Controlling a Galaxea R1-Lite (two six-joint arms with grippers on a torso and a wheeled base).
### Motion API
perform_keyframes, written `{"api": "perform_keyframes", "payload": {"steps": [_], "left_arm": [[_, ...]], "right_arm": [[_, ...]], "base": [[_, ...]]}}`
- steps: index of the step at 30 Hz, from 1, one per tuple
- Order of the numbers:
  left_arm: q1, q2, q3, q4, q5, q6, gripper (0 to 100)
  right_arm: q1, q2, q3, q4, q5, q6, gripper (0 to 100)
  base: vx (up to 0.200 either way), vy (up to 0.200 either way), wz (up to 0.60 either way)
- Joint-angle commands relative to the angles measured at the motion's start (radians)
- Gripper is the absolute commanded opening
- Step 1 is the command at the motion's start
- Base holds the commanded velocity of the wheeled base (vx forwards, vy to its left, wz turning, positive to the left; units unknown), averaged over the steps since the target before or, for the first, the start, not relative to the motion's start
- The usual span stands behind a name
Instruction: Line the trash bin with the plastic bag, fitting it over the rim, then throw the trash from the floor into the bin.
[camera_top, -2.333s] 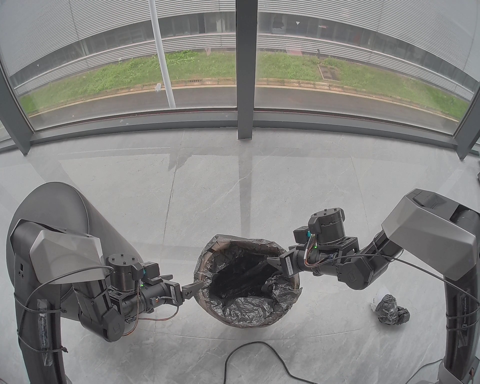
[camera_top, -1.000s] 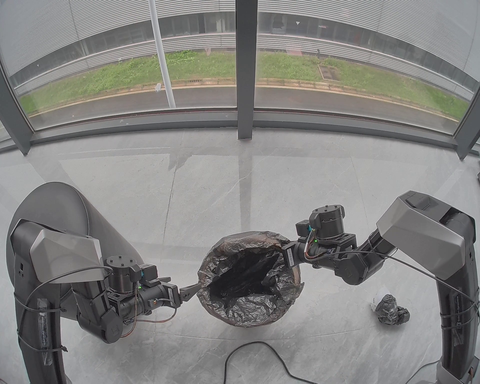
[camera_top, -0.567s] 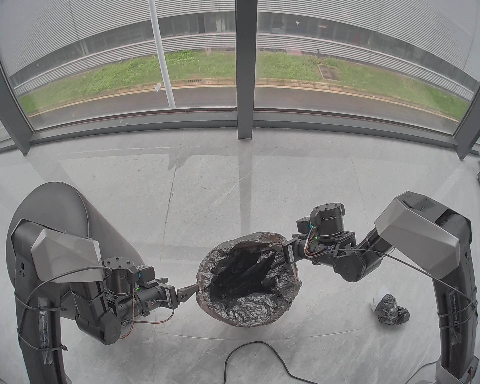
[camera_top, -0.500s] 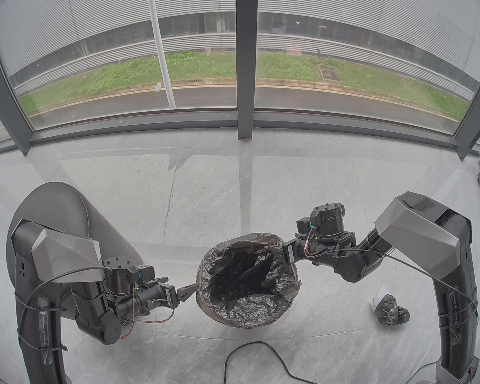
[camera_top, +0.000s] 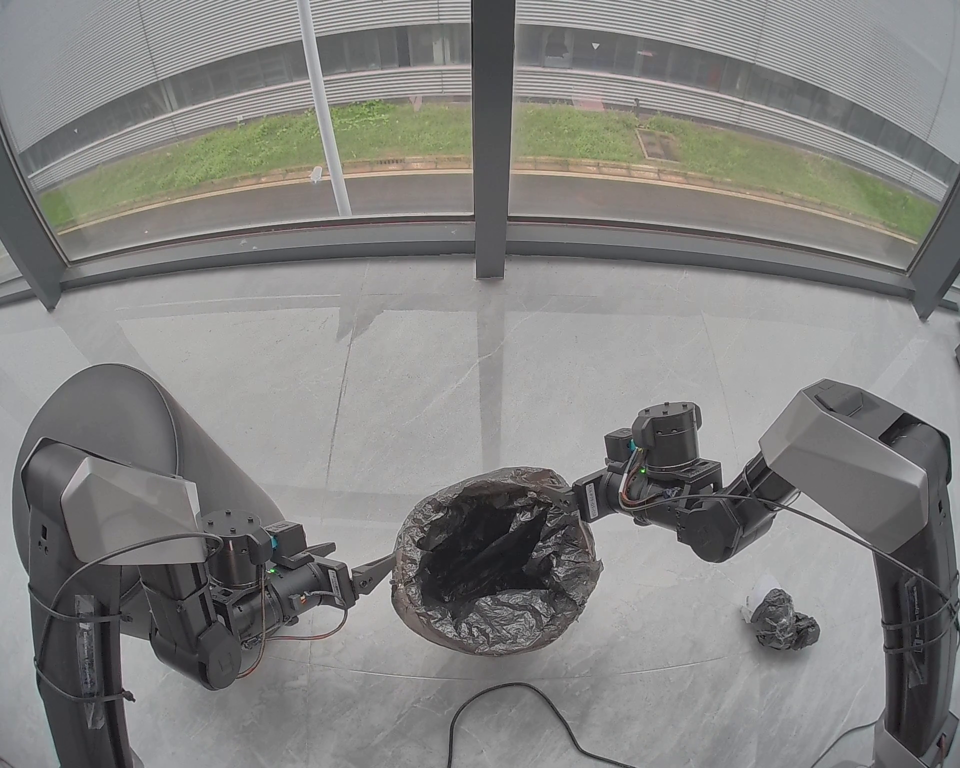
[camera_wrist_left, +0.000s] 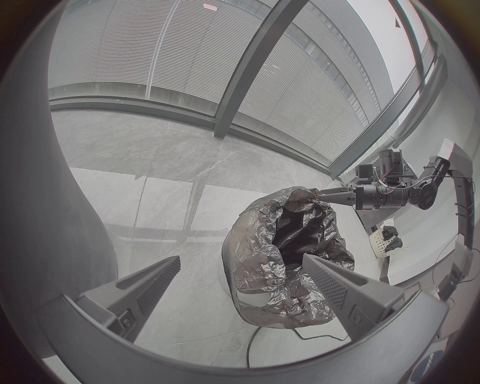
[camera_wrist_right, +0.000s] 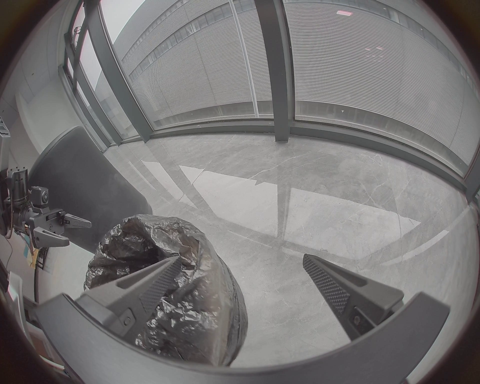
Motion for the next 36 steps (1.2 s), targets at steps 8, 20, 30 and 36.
{"api": "perform_keyframes", "payload": {"steps": [8,20,30,36], "left_arm": [[0.000,-0.004,0.000,-0.017,0.000,0.000,100],[-0.001,-0.015,0.009,-0.017,-0.001,0.000,100],[-0.032,-0.024,0.025,-0.019,0.000,-0.094,100],[-0.036,-0.032,0.032,-0.019,0.002,-0.094,100]], "right_arm": [[-0.062,-0.012,0.086,0.002,-0.017,-0.005,100],[-0.030,-0.065,0.123,-0.015,-0.005,0.000,100],[0.024,-0.154,0.226,-0.030,-0.004,0.000,100],[0.065,-0.179,0.301,-0.032,-0.005,-0.002,100]], "base": [[0.000,0.000,0.00],[0.000,0.000,0.00],[-0.060,0.000,0.00],[-0.200,0.000,0.00]]}}
